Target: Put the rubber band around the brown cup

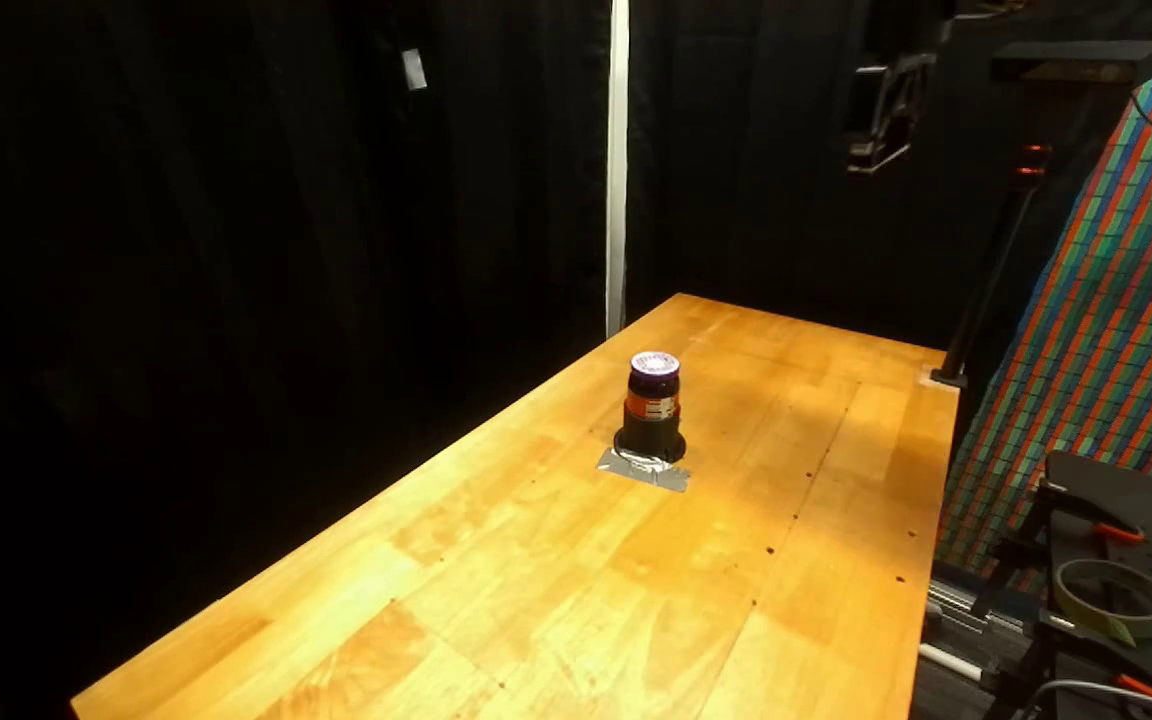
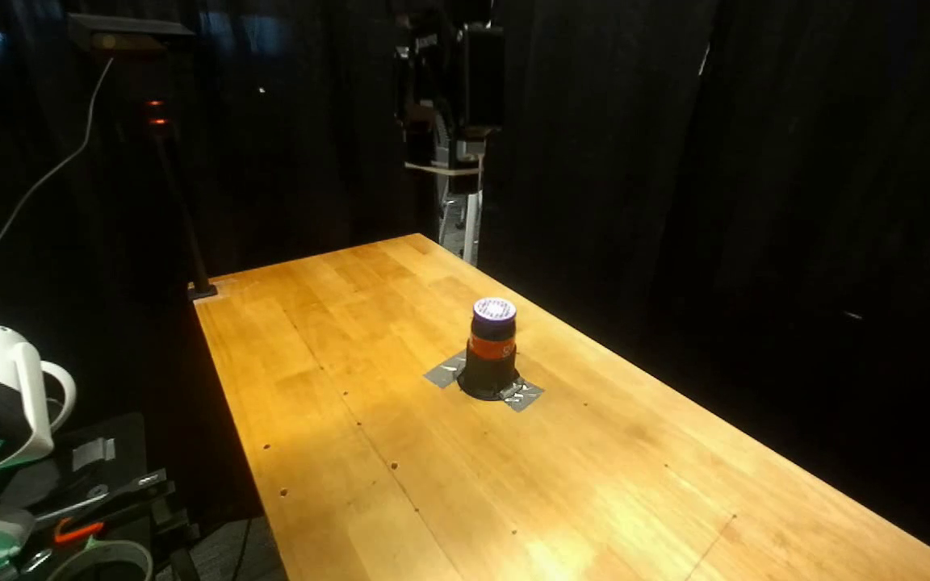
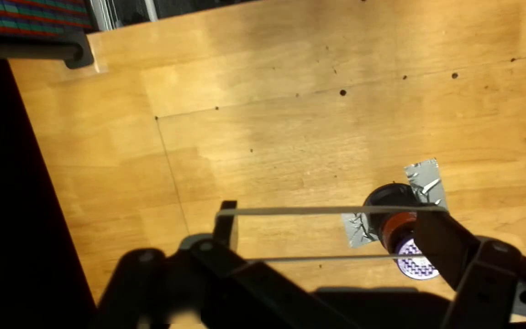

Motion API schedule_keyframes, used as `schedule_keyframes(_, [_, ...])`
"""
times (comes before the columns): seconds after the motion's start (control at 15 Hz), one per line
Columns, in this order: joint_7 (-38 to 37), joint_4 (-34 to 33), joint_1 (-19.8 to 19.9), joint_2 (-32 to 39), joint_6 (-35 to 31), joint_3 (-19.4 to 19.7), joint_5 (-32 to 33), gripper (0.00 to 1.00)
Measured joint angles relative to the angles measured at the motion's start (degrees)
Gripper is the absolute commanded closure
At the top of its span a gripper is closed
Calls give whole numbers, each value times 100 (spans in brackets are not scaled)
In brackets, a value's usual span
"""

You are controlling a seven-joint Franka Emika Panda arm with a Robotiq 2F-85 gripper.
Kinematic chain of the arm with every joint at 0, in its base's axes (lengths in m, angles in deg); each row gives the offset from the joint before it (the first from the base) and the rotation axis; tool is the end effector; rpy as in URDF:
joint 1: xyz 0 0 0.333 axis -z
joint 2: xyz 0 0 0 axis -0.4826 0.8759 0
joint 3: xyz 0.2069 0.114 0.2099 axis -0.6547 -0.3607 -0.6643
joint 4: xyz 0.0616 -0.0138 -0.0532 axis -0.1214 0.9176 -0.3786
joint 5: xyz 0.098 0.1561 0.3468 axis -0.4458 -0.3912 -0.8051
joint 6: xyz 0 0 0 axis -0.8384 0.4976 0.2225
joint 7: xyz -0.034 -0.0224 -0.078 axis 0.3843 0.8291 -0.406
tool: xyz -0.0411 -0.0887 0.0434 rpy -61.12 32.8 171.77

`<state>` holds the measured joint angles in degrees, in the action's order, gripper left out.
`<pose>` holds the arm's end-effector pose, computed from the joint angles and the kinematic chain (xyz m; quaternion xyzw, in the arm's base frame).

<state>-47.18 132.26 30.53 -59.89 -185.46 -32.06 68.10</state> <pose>0.4959 -0.0085 0.5236 0.9970 -0.0521 -0.0049 0.0571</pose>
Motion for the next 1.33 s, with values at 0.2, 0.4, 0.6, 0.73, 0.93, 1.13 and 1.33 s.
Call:
schedule_keyframes(0.2, [-297, -412, -264, 804, -520, -254, -32, 0])
schedule_keyframes(0.4, [-341, -790, -396, 1534, -1082, -288, -157, 0])
schedule_keyframes(0.6, [-340, -1169, -400, 2173, -1337, -269, -413, 0])
schedule_keyframes(0.73, [-336, -1390, -398, 2546, -1435, -252, -623, 0])
schedule_keyframes(0.93, [-335, -1670, -408, 3011, -1552, -256, -849, 0])
schedule_keyframes(1.13, [-338, -1956, -451, 3423, -1564, -258, -920, 0])
schedule_keyframes(1.33, [-360, -2240, -534, 3805, -1618, -256, -920, 0])
